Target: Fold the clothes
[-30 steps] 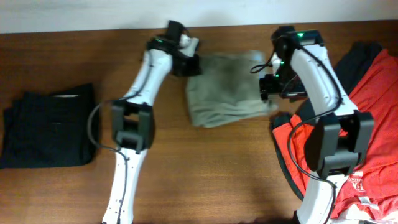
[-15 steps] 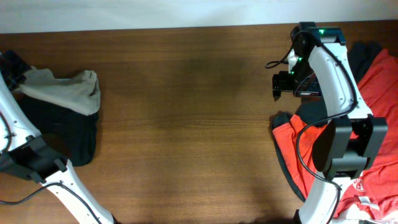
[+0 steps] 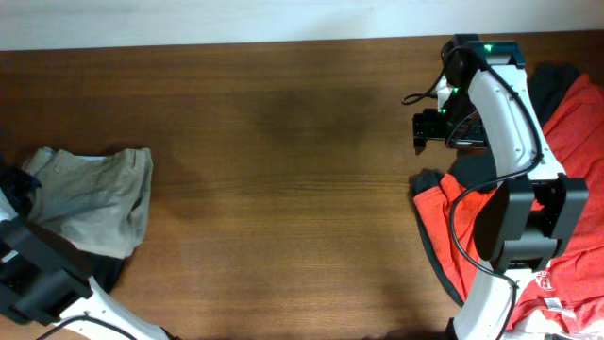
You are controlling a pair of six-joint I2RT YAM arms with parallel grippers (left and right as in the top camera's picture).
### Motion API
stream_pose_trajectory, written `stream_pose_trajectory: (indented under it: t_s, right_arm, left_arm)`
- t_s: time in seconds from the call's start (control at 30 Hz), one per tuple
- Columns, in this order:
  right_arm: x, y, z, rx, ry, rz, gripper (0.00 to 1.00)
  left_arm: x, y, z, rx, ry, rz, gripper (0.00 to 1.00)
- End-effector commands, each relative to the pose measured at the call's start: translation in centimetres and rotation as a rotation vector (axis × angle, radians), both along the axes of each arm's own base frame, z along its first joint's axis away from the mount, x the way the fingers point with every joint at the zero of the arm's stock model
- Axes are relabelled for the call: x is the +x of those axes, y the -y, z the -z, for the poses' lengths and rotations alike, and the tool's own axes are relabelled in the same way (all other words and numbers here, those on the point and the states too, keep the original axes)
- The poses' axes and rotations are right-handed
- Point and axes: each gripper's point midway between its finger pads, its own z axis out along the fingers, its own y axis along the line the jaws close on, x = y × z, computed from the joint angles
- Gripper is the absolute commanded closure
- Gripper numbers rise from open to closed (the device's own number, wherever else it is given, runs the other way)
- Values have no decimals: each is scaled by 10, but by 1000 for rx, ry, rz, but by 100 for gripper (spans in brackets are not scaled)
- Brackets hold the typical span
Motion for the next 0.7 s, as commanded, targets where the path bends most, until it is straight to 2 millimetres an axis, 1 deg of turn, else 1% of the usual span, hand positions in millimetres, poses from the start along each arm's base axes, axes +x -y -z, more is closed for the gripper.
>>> stream_pose_trajectory:
  t_s: [0.0, 0.03, 0.07, 0.1, 0.13, 0.17, 0.23, 0.27, 0.33, 0.37, 0.4, 0.43, 0.47, 0.5, 0.53, 0.57, 0.6, 0.63, 0.67]
  right_arm:
    - [1, -1, -13, 2, 36, -1, 16]
    - [1, -1, -13, 2, 36, -1, 16]
    - [1, -1, -13, 2, 36, -1, 16]
    - [1, -1, -13, 2, 36, -1, 16]
    - [1, -1, -13, 2, 36, -1, 16]
    - [1, -1, -13, 1, 36, -2, 15]
    - [2, -1, -13, 1, 37, -2, 15]
    - [2, -1, -13, 1, 37, -2, 15]
    - [2, -1, -13, 2, 37, -1, 14]
    - [2, -1, -13, 2, 37, -2, 14]
    - [1, -1, -13, 2, 36, -2, 14]
    - [1, -1, -13, 2, 36, -3, 14]
    - [1, -1, -13, 2, 36, -9, 14]
    - [1, -1, -12, 2, 35, -9, 14]
    - [1, -1, -12, 2, 36, -9, 13]
    - [2, -1, -12, 2, 36, -9, 13]
    - [1, -1, -12, 2, 36, -9, 13]
    - [1, -1, -12, 3, 36, -9, 13]
    - [1, -1, -12, 3, 36, -9, 13]
  left_arm:
    - [-21, -18, -10, 78, -38, -50, 98]
    - [-25, -22, -11, 92, -49, -59, 94]
    - [-31, -28, -14, 115, -68, -66, 76]
    - [-34, -32, -14, 121, -66, -79, 53]
    - [-38, -37, -13, 122, -59, -96, 18]
    - [-37, -36, -12, 116, -49, -103, 13]
    - [-26, -27, -7, 67, 1, -102, 13]
    - [-17, -21, -5, 49, 27, -88, 13]
    - [25, 7, -3, 27, 71, 66, 13]
    - [50, 29, -1, 7, 94, 184, 13]
    - [64, 45, -1, 17, 81, 261, 13]
    - [66, 53, 1, 44, 39, 298, 13]
    - [58, 54, 6, 66, 4, 249, 13]
    - [51, 51, 15, 51, -12, 225, 8]
    - [52, 55, 30, -1, 4, 248, 8]
    - [65, 83, 50, -179, 75, 365, 8]
    - [57, 102, 59, -244, 39, 382, 8]
    - [43, 116, 62, -243, -52, 371, 8]
    - [40, 121, 62, -198, -100, 363, 7]
